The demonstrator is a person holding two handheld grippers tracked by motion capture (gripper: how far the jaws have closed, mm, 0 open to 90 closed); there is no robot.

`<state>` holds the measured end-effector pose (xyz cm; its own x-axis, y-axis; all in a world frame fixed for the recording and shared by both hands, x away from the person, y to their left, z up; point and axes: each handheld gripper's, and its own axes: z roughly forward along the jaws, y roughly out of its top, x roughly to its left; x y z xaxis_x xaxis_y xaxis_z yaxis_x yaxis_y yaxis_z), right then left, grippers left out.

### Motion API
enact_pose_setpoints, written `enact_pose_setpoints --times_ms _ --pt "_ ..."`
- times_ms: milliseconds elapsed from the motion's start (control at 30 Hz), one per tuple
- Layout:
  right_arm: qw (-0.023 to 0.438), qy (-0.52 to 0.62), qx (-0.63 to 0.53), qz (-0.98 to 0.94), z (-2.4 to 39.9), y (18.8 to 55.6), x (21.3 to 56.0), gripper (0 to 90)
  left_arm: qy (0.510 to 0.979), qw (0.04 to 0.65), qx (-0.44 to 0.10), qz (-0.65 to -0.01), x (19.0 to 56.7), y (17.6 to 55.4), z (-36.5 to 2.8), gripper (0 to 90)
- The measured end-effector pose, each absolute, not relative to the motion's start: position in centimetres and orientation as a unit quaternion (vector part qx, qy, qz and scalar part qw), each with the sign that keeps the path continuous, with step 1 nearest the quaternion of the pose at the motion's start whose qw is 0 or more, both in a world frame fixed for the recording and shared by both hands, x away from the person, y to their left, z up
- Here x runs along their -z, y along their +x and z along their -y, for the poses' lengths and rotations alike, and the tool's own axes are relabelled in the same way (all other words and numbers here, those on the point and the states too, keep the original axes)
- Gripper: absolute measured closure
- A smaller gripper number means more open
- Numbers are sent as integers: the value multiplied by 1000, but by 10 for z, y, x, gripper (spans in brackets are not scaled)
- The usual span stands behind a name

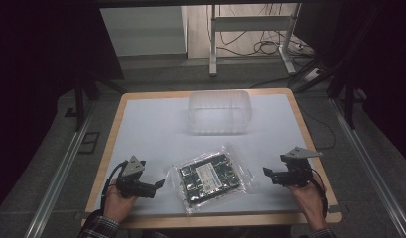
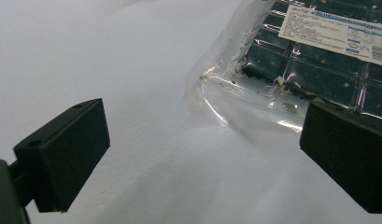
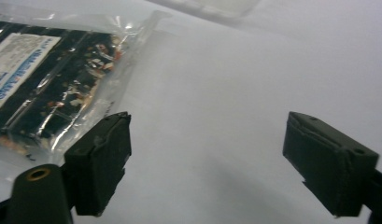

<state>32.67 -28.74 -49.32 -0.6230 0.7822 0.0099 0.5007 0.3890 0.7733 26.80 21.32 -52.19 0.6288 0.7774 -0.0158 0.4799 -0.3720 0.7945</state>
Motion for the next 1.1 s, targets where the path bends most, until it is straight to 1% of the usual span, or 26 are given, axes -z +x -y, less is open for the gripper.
enact_pose_setpoints --times_ms 433,767,900,1100 --pt "167 394 -374 -823 283 328 496 52 812 403 -186 -380 522 268 -211 10" --pt "164 394 -389 -816 282 329 499 35 812 403 -189 -378 522 267 -211 10" --pt "165 390 -392 -817 277 330 498 35 813 403 -190 -376 521 267 -210 10" --pt "154 385 -399 -818 266 330 495 38 813 403 -190 -375 522 267 -210 10"
